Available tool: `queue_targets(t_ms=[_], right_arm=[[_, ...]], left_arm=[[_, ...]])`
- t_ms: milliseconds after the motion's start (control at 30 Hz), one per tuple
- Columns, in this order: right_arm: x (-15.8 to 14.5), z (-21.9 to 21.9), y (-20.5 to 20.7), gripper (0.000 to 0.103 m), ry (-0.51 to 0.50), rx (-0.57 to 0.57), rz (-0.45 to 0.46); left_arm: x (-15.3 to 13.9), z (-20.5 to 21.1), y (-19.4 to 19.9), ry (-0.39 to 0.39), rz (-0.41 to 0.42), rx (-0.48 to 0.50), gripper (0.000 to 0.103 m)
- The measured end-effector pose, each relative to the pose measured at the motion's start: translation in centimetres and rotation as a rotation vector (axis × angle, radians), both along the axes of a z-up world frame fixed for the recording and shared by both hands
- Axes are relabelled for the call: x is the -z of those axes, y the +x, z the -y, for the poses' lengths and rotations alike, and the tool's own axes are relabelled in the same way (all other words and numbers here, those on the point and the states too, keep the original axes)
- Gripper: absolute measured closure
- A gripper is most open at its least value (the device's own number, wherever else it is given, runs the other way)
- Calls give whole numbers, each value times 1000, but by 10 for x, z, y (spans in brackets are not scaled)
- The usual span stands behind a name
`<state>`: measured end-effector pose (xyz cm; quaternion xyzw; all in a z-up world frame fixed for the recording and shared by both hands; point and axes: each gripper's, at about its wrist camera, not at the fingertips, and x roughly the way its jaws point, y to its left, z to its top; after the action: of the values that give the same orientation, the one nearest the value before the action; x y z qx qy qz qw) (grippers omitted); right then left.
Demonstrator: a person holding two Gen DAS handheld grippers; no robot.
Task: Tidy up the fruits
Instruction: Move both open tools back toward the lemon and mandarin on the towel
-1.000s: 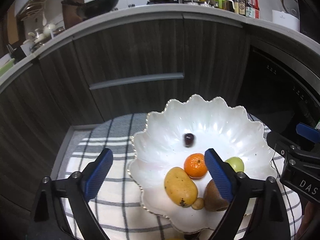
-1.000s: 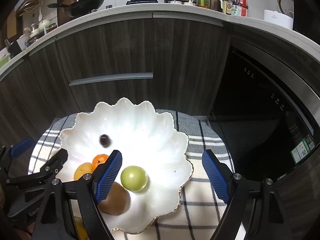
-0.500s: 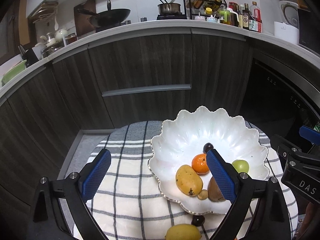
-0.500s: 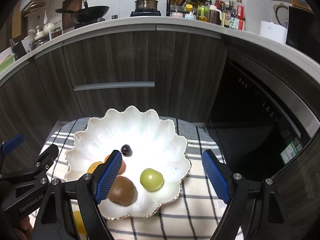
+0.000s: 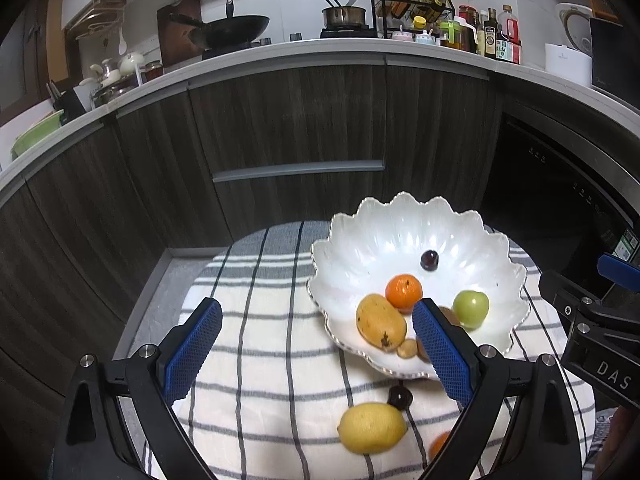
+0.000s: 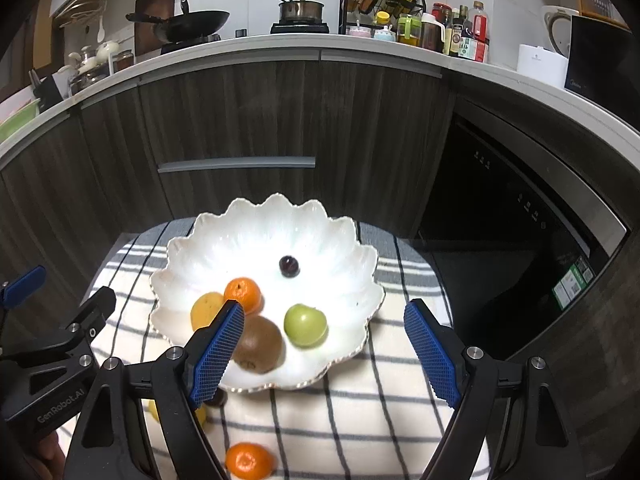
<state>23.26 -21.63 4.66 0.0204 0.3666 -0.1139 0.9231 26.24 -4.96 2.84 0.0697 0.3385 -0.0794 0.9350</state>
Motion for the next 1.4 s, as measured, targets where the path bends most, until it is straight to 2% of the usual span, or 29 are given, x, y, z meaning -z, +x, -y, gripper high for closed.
queue_targets(t_ms=[300, 667, 1400], right_arm=[[11, -2, -22, 20, 9, 11, -15], [40, 2, -41, 20, 28, 25, -62], [88, 12, -51, 20, 67, 46, -137]], left_arm=[[16, 0, -21, 5, -21, 11, 6], [47, 4, -35, 24, -69, 29, 6], [104, 29, -34, 72, -153, 109, 8]])
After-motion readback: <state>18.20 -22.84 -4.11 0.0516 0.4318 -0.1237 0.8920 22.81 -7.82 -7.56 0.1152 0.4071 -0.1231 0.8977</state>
